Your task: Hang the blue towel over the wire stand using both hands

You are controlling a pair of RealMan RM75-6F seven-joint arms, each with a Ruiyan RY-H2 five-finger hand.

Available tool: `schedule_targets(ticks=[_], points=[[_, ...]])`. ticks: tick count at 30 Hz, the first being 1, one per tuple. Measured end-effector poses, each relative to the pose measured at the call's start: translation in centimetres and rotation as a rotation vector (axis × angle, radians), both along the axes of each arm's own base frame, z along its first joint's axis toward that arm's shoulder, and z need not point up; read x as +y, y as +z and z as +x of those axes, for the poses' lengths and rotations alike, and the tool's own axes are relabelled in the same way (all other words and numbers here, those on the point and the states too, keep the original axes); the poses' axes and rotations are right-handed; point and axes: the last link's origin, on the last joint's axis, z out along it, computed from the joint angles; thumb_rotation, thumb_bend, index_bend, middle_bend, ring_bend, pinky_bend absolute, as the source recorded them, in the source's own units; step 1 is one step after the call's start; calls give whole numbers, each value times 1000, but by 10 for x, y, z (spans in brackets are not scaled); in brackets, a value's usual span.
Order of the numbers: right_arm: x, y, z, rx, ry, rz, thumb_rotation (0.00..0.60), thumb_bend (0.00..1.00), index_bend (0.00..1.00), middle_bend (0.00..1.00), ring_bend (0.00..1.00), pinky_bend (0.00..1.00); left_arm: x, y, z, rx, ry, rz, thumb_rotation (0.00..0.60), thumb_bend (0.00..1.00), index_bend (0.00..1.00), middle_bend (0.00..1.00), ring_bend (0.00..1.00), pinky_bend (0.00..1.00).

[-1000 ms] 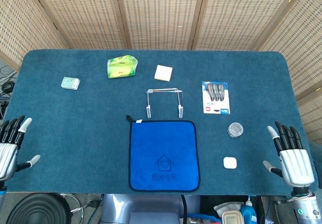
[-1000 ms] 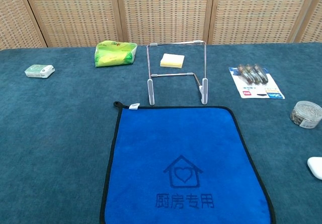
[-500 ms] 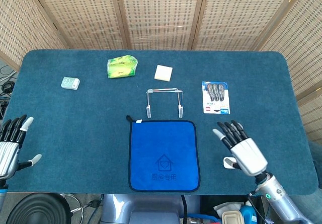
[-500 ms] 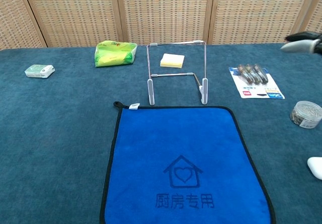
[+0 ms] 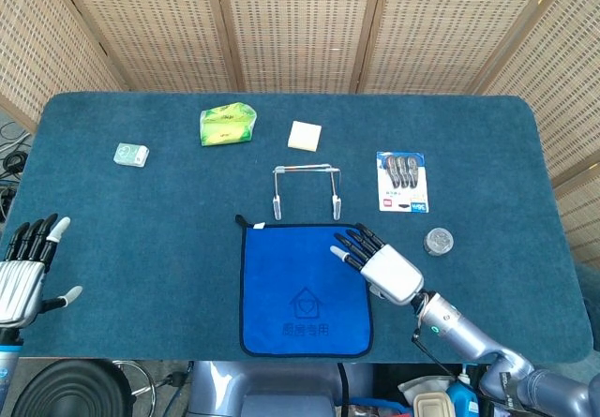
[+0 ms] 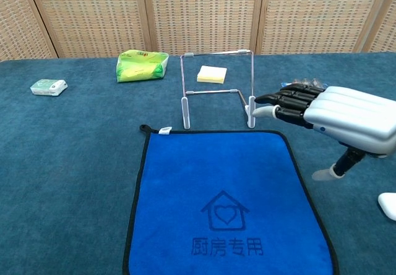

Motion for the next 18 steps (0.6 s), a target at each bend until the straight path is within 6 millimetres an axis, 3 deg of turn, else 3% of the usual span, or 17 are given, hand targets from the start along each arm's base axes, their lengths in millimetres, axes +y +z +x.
schedule_targets(ticks=[18], points=[[-2,-24,3,86,56,17,600,0,25,0,0,0,2,-5,-1,9,4,-10,600,44,0,0,0,0]])
